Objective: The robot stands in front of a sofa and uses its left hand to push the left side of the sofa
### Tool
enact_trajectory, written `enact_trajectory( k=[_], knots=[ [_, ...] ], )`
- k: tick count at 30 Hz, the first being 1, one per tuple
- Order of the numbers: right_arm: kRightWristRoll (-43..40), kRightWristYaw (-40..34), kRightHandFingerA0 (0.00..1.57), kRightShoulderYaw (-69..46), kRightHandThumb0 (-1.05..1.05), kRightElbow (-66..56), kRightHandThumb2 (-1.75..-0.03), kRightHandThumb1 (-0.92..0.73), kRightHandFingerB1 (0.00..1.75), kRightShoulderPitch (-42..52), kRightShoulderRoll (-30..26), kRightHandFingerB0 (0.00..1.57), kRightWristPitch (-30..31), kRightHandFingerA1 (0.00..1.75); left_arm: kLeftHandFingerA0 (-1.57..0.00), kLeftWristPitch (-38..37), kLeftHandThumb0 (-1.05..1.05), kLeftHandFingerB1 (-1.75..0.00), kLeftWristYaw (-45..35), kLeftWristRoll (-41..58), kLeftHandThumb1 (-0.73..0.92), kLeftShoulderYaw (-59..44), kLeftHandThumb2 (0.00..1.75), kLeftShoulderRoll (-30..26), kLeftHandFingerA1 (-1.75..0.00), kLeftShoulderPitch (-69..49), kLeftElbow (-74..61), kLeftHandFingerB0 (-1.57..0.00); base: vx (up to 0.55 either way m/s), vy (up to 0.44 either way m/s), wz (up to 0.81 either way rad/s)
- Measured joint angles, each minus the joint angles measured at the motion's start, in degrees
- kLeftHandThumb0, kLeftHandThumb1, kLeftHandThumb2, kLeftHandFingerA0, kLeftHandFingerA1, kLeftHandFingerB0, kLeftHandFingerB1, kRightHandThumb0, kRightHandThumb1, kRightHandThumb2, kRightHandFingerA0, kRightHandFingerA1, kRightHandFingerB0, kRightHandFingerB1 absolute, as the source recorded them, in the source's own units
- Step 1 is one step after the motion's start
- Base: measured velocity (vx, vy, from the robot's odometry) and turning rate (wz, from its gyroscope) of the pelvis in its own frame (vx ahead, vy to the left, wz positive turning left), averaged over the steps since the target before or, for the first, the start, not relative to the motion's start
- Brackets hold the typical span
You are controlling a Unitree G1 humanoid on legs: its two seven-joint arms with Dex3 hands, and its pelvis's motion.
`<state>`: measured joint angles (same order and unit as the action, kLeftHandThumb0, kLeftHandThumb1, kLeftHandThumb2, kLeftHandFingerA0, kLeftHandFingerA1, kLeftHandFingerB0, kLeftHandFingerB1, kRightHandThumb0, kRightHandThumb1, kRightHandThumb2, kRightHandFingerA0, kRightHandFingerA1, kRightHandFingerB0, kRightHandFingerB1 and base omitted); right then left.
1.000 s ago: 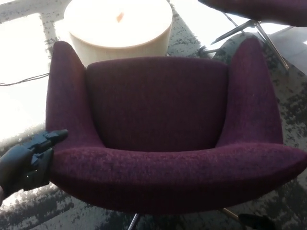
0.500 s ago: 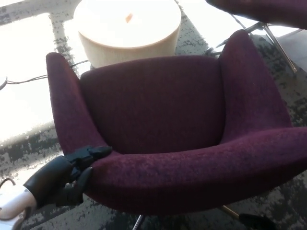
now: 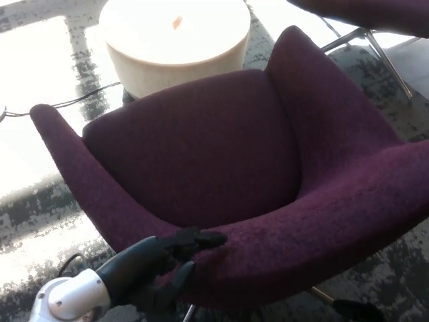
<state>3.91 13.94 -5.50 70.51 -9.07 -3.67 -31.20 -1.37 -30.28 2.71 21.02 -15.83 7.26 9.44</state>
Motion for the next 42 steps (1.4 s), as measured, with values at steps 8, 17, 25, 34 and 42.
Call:
enact_trajectory(
  k=[8,17,25,34,42],
  knots=[
    [0.0,0.0,0.20,0.0,-1.05,0.0,-1.28,-0.62,0.91,-0.1,-0.1,0.20,0.0,0.94,-0.06,2.2,-0.90,-0.20,0.0,-0.2,0.86,3.7,1.21,3.9,-0.27,0.6,-2.4,-0.12,0.00,0.000,0.00],
    [0.1,-0.1,0.08,0.2,-1.05,0.0,-0.81,-0.92,1.27,-0.3,-0.2,0.07,-0.1,1.27,-0.07,4.6,-0.88,-0.21,0.2,-1.0,0.85,5.3,1.20,5.0,-0.28,1.2,-4.0,-0.09,0.00,0.000,0.00],
    [0.2,-0.2,0.09,0.6,-1.05,0.0,-0.81,-0.92,1.20,-0.4,-0.2,0.10,-0.1,1.25,0.00,5.4,-0.86,-0.22,0.3,-2.4,0.84,6.0,1.19,5.4,-0.29,1.9,-4.1,-0.14,0.00,0.000,0.00],
    [0.3,-0.5,0.07,0.8,-1.05,0.4,-0.86,-0.90,1.24,-0.9,-0.6,0.10,-0.1,1.32,0.00,5.4,-0.85,-0.21,0.3,-2.7,0.85,6.5,1.20,7.5,-0.28,2.9,-1.9,-0.11,0.00,0.000,0.00],
    [0.4,-0.7,0.17,1.1,-1.05,0.7,-0.87,-0.92,1.08,-0.9,-0.8,0.14,-0.1,1.16,0.00,4.8,-0.82,-0.21,0.6,-2.9,0.85,6.9,1.20,8.1,-0.28,3.2,-1.1,-0.11,0.00,0.000,0.00]
  ],
)
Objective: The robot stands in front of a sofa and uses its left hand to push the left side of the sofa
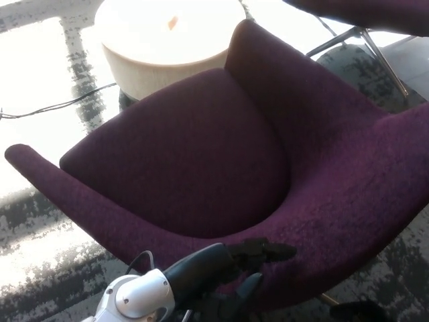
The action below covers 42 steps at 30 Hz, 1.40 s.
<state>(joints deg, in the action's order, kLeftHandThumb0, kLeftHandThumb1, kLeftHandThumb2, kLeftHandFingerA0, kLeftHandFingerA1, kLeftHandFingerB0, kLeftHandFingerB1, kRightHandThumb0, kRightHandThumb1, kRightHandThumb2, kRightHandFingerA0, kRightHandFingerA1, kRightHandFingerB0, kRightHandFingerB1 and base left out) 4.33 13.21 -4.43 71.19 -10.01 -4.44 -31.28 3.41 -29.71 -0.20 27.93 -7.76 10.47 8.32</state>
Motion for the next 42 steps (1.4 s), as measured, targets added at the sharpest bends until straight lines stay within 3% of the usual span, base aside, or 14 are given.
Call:
enact_trajectory(
  k=[4,5,7,8,10,11,12,17,18,23,24,30,31,42],
  knots=[
    [0.0,-0.2,0.18,0.1,-1.05,0.0,-0.87,-0.92,1.11,0.0,-0.1,0.15,0.0,1.18,0.00,-0.3,-0.80,-0.22,0.1,-0.4,0.84,0.1,1.20,0.1,-0.28,0.1,0.3,-0.10,0.00,0.000,0.00],
    [0.0,-0.2,0.21,0.1,-1.05,0.0,-1.33,-0.64,0.95,0.0,-0.1,0.30,0.0,0.93,0.00,-0.4,-0.80,-0.22,0.1,-0.5,0.84,0.1,1.20,0.1,-0.28,0.1,0.3,-0.09,0.00,0.000,0.00],
    [0.0,-0.2,0.21,0.1,-1.05,0.1,-1.32,-0.64,0.94,0.0,-0.1,0.29,0.0,0.93,0.00,-0.5,-0.79,-0.22,0.1,-0.7,0.83,0.1,1.20,0.1,-0.28,0.1,0.3,-0.10,0.00,0.000,0.00],
    [0.0,-0.2,0.22,0.1,-1.05,0.1,-1.33,-0.65,0.94,0.0,-0.1,0.29,0.0,0.93,-0.01,-0.5,-0.80,-0.23,0.1,-0.8,0.92,0.1,0.83,0.2,-0.25,0.1,0.3,-0.03,0.00,0.000,0.00],
    [0.0,-0.2,0.19,0.3,-1.05,0.1,-0.87,-0.92,1.12,0.0,-0.1,0.17,0.0,1.20,-0.02,-0.6,-0.81,-0.22,0.1,-0.9,0.92,0.3,0.83,0.2,-0.26,0.1,0.3,-0.03,0.00,0.000,0.00],
    [0.0,-0.2,0.22,0.3,-1.05,0.1,-1.33,-0.64,0.95,-0.1,-0.1,0.29,0.0,0.94,-0.02,-0.6,-0.81,-0.22,0.1,-0.9,0.92,0.3,0.84,0.2,-0.25,0.1,0.4,-0.03,0.00,0.000,0.00],
    [0.0,-0.2,0.08,0.4,-1.05,0.1,-0.87,-0.90,1.34,-0.1,-0.1,0.12,0.0,1.41,-0.01,-0.8,-0.81,-0.21,0.1,-1.0,0.92,0.4,0.85,0.3,-0.24,0.1,0.5,-0.04,0.00,0.000,0.00],
    [-0.1,-0.2,0.12,0.3,-1.05,0.1,-0.81,-0.92,1.26,0.0,-0.1,0.18,0.0,1.30,-0.02,-0.8,-0.86,-0.20,0.1,-1.1,0.91,0.6,0.84,0.5,-0.25,0.0,0.3,-0.04,0.00,0.000,0.00],
    [-0.1,-0.2,0.13,0.3,-0.66,0.1,-1.16,-0.33,0.76,0.0,-0.1,0.08,0.0,0.80,-0.02,-0.8,-0.84,-0.21,0.1,-1.2,0.92,0.7,0.81,0.5,-0.25,0.0,0.3,-0.03,0.00,0.000,0.00],
    [-0.2,-0.1,0.12,0.1,-0.67,0.1,-1.19,-0.37,0.75,-0.1,-0.1,0.06,0.0,0.80,0.00,-0.8,-0.85,-0.21,0.1,-1.2,0.92,0.7,0.84,0.9,-0.22,-0.1,0.3,-0.04,0.00,0.000,0.00],
    [-0.2,-0.1,0.13,0.1,-1.05,0.1,-0.83,-0.92,1.25,0.0,-0.1,0.19,0.0,1.29,-0.05,-0.8,-0.81,-0.21,0.1,-1.2,0.82,0.7,1.13,0.9,-0.27,-0.1,0.3,-0.01,0.00,0.000,0.00],
    [-0.2,0.0,0.10,0.1,-1.05,0.2,-0.86,-0.87,1.28,-0.1,-0.1,0.18,0.0,1.36,0.00,-1.0,-0.81,-0.21,0.1,-1.2,0.92,0.7,0.84,0.8,-0.21,-0.3,0.4,-0.03,0.00,0.000,0.00],
    [-0.2,0.0,0.12,0.1,-1.05,0.2,-0.86,-0.88,1.31,-0.1,-0.1,0.19,0.0,1.39,0.00,-1.3,-0.81,-0.21,0.1,-1.2,0.82,0.7,1.19,0.7,-0.26,-0.3,0.5,-0.07,0.00,0.000,0.00],
    [-0.2,0.2,0.11,0.1,-1.05,0.3,-0.86,-0.85,1.30,-0.1,-0.1,0.19,0.1,1.39,-0.07,-3.5,-0.89,-0.20,-0.7,-0.6,0.84,-3.0,1.20,-2.6,-0.27,-2.5,0.6,-0.09,0.00,0.000,0.00]
  ],
)
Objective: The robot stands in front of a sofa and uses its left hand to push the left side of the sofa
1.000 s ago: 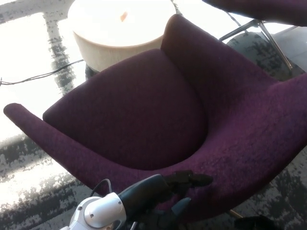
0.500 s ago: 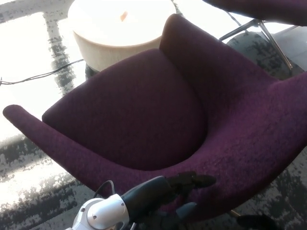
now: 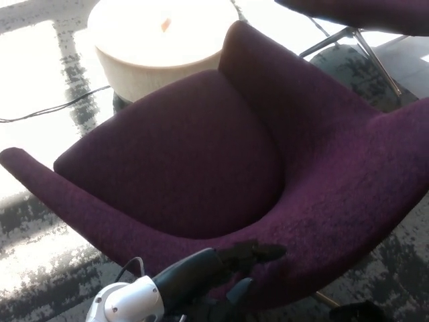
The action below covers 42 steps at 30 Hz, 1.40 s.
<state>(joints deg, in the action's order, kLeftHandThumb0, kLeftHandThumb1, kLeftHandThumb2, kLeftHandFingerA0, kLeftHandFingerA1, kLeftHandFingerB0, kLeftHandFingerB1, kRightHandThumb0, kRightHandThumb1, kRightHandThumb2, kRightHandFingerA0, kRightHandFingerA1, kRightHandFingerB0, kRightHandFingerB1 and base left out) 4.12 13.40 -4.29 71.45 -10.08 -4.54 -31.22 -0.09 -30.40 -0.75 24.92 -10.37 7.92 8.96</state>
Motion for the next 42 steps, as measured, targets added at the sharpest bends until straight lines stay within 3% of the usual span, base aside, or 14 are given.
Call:
enact_trajectory(
  k=[20,21,22,23,24,25,26,35,36,37,38,39,41,42],
  knots=[
    [0.1,0.2,0.13,0.3,-1.05,0.0,-0.85,-0.87,1.25,0.1,0.0,0.21,0.1,1.36,-0.09,-4.4,-0.86,-0.24,-3.1,1.9,0.85,-11.4,1.21,-8.2,-0.35,-1.4,10.2,-0.10,0.00,0.000,0.00],
    [0.1,0.2,0.29,0.5,-1.05,0.0,-1.31,-0.63,0.97,0.1,0.0,0.35,0.1,0.98,-0.07,-4.6,-0.88,-0.23,-3.0,1.9,0.86,-11.9,1.21,-8.5,-0.34,-1.4,10.5,-0.11,0.00,0.000,0.00],
    [0.1,0.2,0.29,0.5,-1.05,0.0,-1.31,-0.63,0.98,0.1,0.0,0.35,0.1,0.98,-0.10,-4.9,-0.89,-0.25,-3.0,1.9,0.85,-12.3,1.20,-8.8,-0.34,-1.4,10.9,-0.10,0.00,0.000,0.00],
    [0.1,0.2,0.13,0.6,-1.05,0.0,-0.86,-0.87,1.27,0.1,0.0,0.19,0.1,1.37,-0.10,-5.1,-0.90,-0.26,-3.0,1.9,0.83,-12.6,1.20,-9.0,-0.36,-1.4,11.2,-0.10,0.00,0.000,0.00],
    [0.1,0.2,0.13,0.6,-1.05,0.0,-0.86,-0.87,1.27,0.1,0.0,0.19,0.1,1.37,-0.10,-5.4,-0.90,-0.26,-2.9,1.9,0.83,-13.0,1.20,-9.4,-0.36,-1.4,11.5,-0.10,0.00,0.000,0.00],
    [0.1,0.1,0.14,0.7,-1.05,0.0,-0.86,-0.87,1.27,0.1,0.0,0.20,0.1,1.37,-0.12,-5.5,-0.97,-0.24,-2.8,1.9,0.84,-13.4,0.93,-9.6,-0.32,-1.4,11.7,-0.08,0.00,0.000,0.00],
    [0.2,0.1,0.15,0.7,-1.05,0.0,-0.86,-0.87,1.28,0.1,0.0,0.20,0.1,1.38,-0.10,-5.6,-0.90,-0.27,-2.7,1.9,0.82,-13.7,1.18,-9.7,-0.36,-1.5,11.8,-0.10,0.00,0.000,0.00],
    [0.3,0.0,0.16,1.2,-1.05,0.0,-0.86,-0.87,1.26,0.1,0.0,0.21,0.2,1.35,-0.10,-8.0,-0.90,-0.23,-2.3,2.5,0.84,-17.5,1.19,-10.0,-0.36,-1.6,16.1,-0.10,0.00,0.000,0.00],
    [0.3,0.0,0.14,1.3,-1.05,0.0,-0.86,-0.87,1.25,0.1,0.0,0.21,0.2,1.35,-0.13,-8.8,-0.89,-0.25,-2.3,2.7,0.92,-18.0,0.78,-10.2,-0.30,-1.5,17.0,-0.11,0.00,0.000,0.00],
    [0.3,0.0,0.14,1.4,-1.05,0.0,-0.86,-0.87,1.25,0.1,0.0,0.21,0.2,1.35,-0.13,-9.3,-0.89,-0.25,-2.3,2.8,0.92,-18.4,0.78,-10.3,-0.30,-1.3,17.8,-0.11,0.00,0.000,0.00],
    [0.3,0.0,0.14,1.5,-1.05,0.0,-0.86,-0.86,1.25,0.1,0.0,0.20,0.2,1.35,-0.12,-9.9,-0.95,-0.23,-2.3,2.9,0.82,-18.8,0.92,-10.4,-0.31,-1.3,18.6,-0.08,0.00,0.000,0.00],
    [0.3,0.0,0.14,1.5,-1.05,0.0,-0.86,-0.86,1.26,0.1,0.0,0.20,0.3,1.35,-0.10,-10.4,-0.90,-0.26,-2.3,3.1,0.82,-19.3,1.18,-10.5,-0.35,-1.2,19.5,-0.10,0.00,0.000,0.00],
    [0.3,0.0,0.16,1.6,-1.05,0.0,-0.86,-0.86,1.23,0.1,0.0,0.21,0.3,1.34,-0.07,-11.1,-0.88,-0.26,-2.5,3.5,0.82,-20.1,1.17,-10.9,-0.36,-1.1,21.0,-0.12,0.00,0.000,0.00],
    [0.3,0.0,0.16,1.6,-1.05,0.0,-0.85,-0.85,1.23,0.1,0.0,0.21,0.3,1.33,-0.12,-11.5,-0.94,-0.23,-2.7,3.7,0.82,-20.7,0.92,-11.1,-0.32,-1.1,21.9,-0.08,0.00,0.000,0.00]
  ],
)
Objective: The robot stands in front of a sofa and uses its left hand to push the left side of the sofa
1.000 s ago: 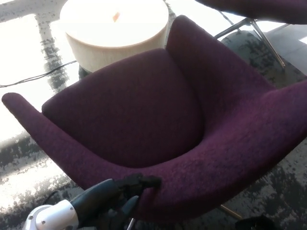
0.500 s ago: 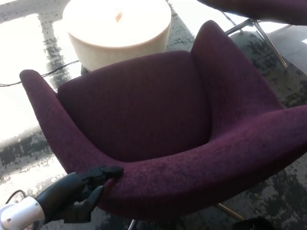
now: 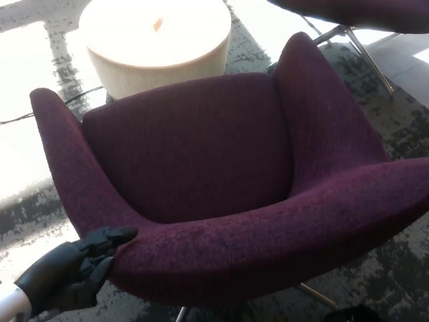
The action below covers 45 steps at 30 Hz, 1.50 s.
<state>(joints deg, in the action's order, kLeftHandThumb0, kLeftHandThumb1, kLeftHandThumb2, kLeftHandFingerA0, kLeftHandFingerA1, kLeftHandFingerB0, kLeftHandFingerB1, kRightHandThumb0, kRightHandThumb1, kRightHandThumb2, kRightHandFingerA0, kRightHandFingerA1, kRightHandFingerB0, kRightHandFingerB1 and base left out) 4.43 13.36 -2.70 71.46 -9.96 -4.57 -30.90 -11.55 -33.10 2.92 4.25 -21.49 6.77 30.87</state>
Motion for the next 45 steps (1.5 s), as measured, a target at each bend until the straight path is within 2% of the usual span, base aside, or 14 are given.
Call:
enact_trajectory(
  k=[2,3,8,9,12,15,16,27,28,29,33,34,37,45],
  knots=[
    [0.0,0.0,0.29,0.0,-1.05,0.0,-1.29,-0.61,0.96,0.0,0.0,0.35,0.0,0.97,-0.11,-0.5,-0.86,-0.25,-0.4,0.3,0.92,-1.1,0.73,-0.8,-0.28,-0.1,2.1,-0.10,0.00,0.000,0.00],
    [0.0,0.0,0.16,-0.1,-1.05,0.0,-0.85,-0.85,1.25,0.0,0.0,0.20,0.0,1.33,-0.05,-0.7,-0.88,-0.29,-0.5,0.4,0.79,-1.4,1.16,-1.0,-0.38,-0.2,2.7,-0.13,0.00,0.000,0.00],
    [0.0,0.0,0.15,0.1,-1.05,0.0,-0.85,-0.84,1.24,0.0,0.0,0.21,0.1,1.31,-0.04,-2.4,-0.86,-0.29,-1.3,1.0,0.81,-4.1,1.17,-1.8,-0.40,-0.6,6.9,-0.14,0.00,0.000,0.00],
    [0.0,0.0,0.27,0.1,-1.05,0.0,-1.30,-0.61,0.96,0.0,0.0,0.35,0.1,0.95,-0.12,-2.8,-0.89,-0.24,-1.4,1.2,0.92,-4.7,0.75,-2.0,-0.31,-0.6,7.5,-0.11,0.00,0.000,0.00],
    [0.0,0.1,0.27,0.2,-1.05,0.0,-1.30,-0.62,0.96,0.1,0.0,0.35,0.2,0.94,-0.09,-4.3,-0.88,-0.23,-1.6,1.9,0.88,-6.5,0.79,-2.7,-0.30,-0.6,9.8,-0.10,0.00,0.000,0.00],
    [0.2,-0.1,0.27,0.6,-1.05,0.0,-1.29,-0.61,0.96,0.1,0.0,0.36,0.3,0.94,-0.03,-5.4,-0.82,-0.33,-2.2,2.7,0.78,-9.1,1.15,-3.2,-0.42,-0.8,12.8,-0.13,0.00,0.000,0.00],
    [0.2,-0.1,0.16,0.7,-1.05,0.0,-0.85,-0.83,1.24,0.1,-0.1,0.21,0.3,1.29,-0.09,-5.5,-0.82,-0.35,-2.3,2.9,0.76,-9.5,1.16,-3.2,-0.46,-0.8,13.1,-0.03,0.00,0.000,0.00],
    [0.3,-0.1,0.19,1.0,-1.05,0.0,-0.84,-0.79,1.23,0.2,-0.3,0.23,0.4,1.31,-0.08,-9.1,-0.85,-0.35,-3.6,5.8,0.76,-19.3,1.16,-3.5,-0.44,-2.7,23.4,-0.05,0.00,0.000,0.00],
    [0.3,-0.1,0.18,1.0,-1.05,0.0,-0.85,-0.80,1.19,0.2,-0.3,0.22,0.4,1.27,-0.01,-9.2,-0.37,-0.46,-3.6,5.8,0.42,-19.4,1.07,-3.5,-0.48,-2.8,23.6,0.00,0.00,0.000,0.00],
    [0.2,-0.1,0.18,0.9,-1.05,0.0,-0.85,-0.80,1.17,0.2,-0.3,0.22,0.4,1.25,-0.08,-9.7,-0.88,-0.36,-3.6,6.0,0.79,-20.0,1.17,-3.5,-0.43,-3.4,24.5,-0.01,0.00,0.000,0.00],
    [0.3,-0.1,0.18,1.2,-1.05,0.0,-0.85,-0.80,1.17,0.3,-0.3,0.22,0.5,1.25,-0.05,-9.8,-0.89,-0.36,-4.4,7.6,0.81,-22.4,1.18,-3.0,-0.42,-5.4,25.1,-0.12,0.00,0.000,0.00],
    [0.3,-0.1,0.26,1.2,-1.05,0.0,-1.26,-0.56,0.93,0.3,-0.3,0.33,0.5,0.93,-0.05,-9.8,-0.86,-0.34,-4.6,8.0,0.74,-22.9,1.14,-2.6,-0.42,-5.9,25.1,-0.10,0.00,0.000,0.00],
    [0.3,-0.1,0.18,1.1,-1.05,0.0,-0.84,-0.80,1.16,0.5,-0.3,0.23,0.7,1.24,-0.06,-9.9,-0.85,-0.34,-5.4,9.3,0.75,-24.1,1.14,-0.6,-0.42,-7.6,25.0,-0.09,0.00,0.000,0.00],
    [0.2,-0.1,0.19,1.2,-1.05,0.1,-0.85,-0.79,1.20,1.2,-0.2,0.23,0.8,1.29,-0.06,-9.9,-0.85,-0.34,-7.8,12.0,0.75,-25.9,1.14,4.9,-0.42,-11.8,25.4,-0.08,0.00,0.000,0.00]
  ],
)
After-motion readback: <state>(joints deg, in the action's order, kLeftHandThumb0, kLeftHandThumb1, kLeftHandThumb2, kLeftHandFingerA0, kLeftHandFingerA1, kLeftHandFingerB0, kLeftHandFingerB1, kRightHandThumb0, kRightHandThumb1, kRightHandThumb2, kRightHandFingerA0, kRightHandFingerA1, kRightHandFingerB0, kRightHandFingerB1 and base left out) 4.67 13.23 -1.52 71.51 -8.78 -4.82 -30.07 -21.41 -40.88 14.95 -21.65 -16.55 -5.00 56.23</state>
